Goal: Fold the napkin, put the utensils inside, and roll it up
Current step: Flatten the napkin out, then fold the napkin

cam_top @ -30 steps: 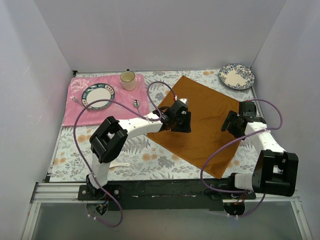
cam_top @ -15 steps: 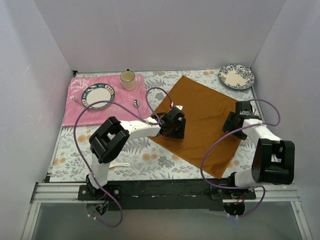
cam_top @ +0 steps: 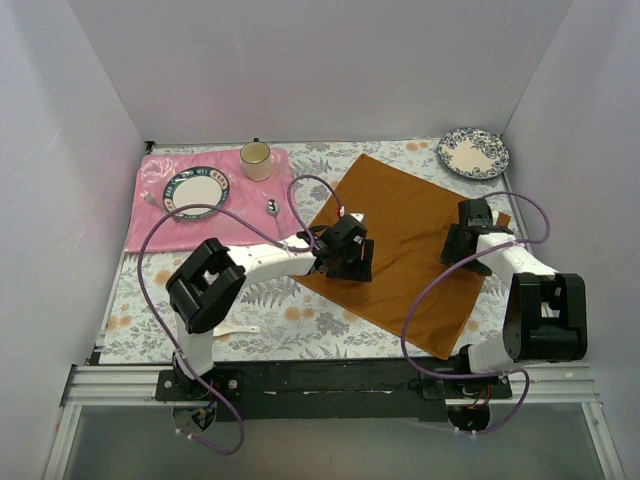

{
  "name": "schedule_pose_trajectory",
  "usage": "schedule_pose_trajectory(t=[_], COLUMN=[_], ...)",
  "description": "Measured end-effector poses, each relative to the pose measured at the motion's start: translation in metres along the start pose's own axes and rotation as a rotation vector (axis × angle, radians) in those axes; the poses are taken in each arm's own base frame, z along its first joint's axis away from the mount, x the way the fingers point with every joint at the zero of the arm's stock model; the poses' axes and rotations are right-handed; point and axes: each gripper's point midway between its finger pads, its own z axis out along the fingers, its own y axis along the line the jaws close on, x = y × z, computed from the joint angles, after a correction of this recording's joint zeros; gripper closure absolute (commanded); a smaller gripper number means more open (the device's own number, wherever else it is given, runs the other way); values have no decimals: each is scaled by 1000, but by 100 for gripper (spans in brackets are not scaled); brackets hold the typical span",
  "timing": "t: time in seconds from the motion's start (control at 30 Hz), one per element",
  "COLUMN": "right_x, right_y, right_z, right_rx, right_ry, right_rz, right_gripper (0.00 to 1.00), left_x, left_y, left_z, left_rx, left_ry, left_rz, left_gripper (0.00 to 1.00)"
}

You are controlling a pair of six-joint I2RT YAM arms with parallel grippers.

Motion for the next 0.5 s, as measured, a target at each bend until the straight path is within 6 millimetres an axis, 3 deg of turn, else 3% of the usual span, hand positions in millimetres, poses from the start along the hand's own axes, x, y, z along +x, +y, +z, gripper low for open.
schedule_pose_trajectory(t=[0.07, 0.13, 0.17, 0.2, 0.27, 0.37, 0.43, 0.5], right_x=[-10, -21, -25, -21, -9, 27, 45, 62], right_y=[21, 56, 87, 106, 135, 196, 232, 270], right_z=[-17, -43, -70, -85, -107, -138, -152, -163], right_rx=[-35, -120, -210, -270, -359, -501, -557, -598], right_ry=[-51, -130, -206, -235, -266, -263, -247, -236], right_rz=[-85, -178, -257, -305, -382, -546, -614, -670], right_gripper=[17, 17, 17, 18, 20, 30, 32, 36], left_x=[-11, -35, -68, -87, -115, -147, -155, -153], left_y=[-3, -7, -4, 1, 20, 59, 77, 86], left_z=[-21, -57, -98, -121, -163, -233, -271, -293], left_rx=[-1, 11, 24, 25, -5, -81, -119, -138], left_ry=[-35, -111, -222, -290, -412, -610, -708, -756], left_rz=[-1, -17, -55, -83, -142, -240, -287, -310], left_gripper=[25, 22, 21, 19, 17, 16, 16, 16])
